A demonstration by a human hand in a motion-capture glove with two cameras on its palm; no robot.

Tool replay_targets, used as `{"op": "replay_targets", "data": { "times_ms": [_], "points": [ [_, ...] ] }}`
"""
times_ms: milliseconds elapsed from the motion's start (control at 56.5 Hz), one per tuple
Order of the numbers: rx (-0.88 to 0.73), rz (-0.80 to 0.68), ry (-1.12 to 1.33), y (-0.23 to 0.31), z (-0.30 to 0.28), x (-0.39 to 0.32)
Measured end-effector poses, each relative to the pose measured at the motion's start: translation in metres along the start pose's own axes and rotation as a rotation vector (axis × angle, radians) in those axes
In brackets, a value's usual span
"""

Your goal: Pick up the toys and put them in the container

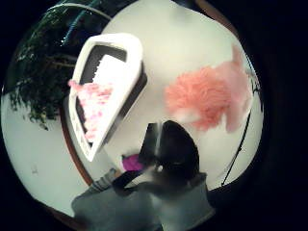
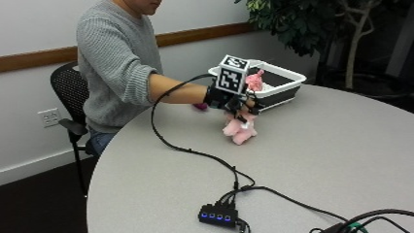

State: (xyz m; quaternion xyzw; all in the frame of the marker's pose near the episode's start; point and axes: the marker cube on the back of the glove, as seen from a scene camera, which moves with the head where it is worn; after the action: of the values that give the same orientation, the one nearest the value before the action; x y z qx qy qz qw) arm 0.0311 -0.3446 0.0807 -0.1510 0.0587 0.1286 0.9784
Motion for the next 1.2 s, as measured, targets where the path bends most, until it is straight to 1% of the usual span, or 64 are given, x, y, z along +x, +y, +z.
{"op": "replay_targets", "data": {
  "times_ms": [53, 106, 177, 230, 390, 478, 549, 620, 708, 815, 885, 956, 1098, 1204],
  "points": [
    [-0.072, -0.002, -0.001, -0.004, 0.023, 0.003],
    [-0.131, 0.027, 0.006, -0.009, 0.043, 0.006],
    [-0.172, 0.045, -0.031, -0.013, 0.061, 0.011],
    [-0.162, 0.050, -0.060, -0.014, 0.067, 0.011],
    [-0.115, 0.068, -0.049, -0.017, 0.073, 0.007],
    [-0.054, 0.069, -0.056, -0.019, 0.074, 0.005],
    [0.009, 0.074, -0.107, -0.021, 0.075, 0.002],
    [0.033, 0.074, -0.140, -0.023, 0.071, 0.000],
    [0.069, 0.054, -0.105, -0.027, 0.047, -0.006],
    [0.177, -0.043, -0.122, -0.029, -0.025, -0.010],
    [0.219, -0.003, -0.153, -0.035, -0.064, -0.016],
    [0.248, 0.003, -0.150, -0.039, -0.093, -0.017],
    [0.274, -0.015, -0.161, -0.043, -0.119, -0.031],
    [0.254, -0.076, -0.188, -0.051, -0.121, -0.082]
  ]
}}
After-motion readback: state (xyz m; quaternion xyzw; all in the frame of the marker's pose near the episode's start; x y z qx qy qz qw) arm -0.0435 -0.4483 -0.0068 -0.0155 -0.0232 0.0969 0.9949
